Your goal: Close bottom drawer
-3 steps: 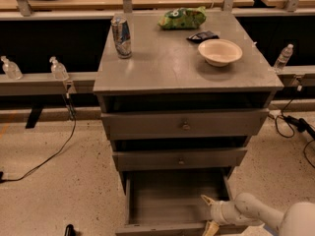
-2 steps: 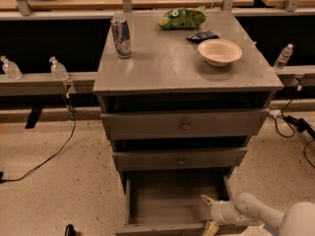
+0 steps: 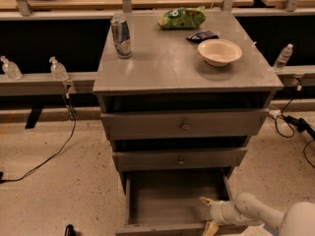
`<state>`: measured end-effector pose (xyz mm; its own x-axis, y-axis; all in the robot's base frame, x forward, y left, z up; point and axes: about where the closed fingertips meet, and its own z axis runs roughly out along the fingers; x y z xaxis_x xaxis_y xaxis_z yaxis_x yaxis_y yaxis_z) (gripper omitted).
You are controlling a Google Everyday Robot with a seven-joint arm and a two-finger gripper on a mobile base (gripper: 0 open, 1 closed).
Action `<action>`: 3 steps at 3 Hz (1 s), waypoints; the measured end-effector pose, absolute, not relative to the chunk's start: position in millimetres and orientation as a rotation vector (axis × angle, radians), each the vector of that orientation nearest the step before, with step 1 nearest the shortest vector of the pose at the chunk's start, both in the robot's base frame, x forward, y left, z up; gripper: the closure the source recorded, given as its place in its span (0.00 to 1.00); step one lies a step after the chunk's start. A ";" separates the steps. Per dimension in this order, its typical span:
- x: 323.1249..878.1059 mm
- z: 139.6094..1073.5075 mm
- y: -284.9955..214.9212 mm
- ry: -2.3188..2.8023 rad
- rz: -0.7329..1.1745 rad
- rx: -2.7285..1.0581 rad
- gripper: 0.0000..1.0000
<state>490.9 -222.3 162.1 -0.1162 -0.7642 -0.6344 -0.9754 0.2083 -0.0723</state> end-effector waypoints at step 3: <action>482.6 166.6 -225.8 1.935 0.497 -1.609 0.81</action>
Offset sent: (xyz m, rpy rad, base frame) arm 0.1060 0.0469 0.0723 0.0339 -0.1727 0.0975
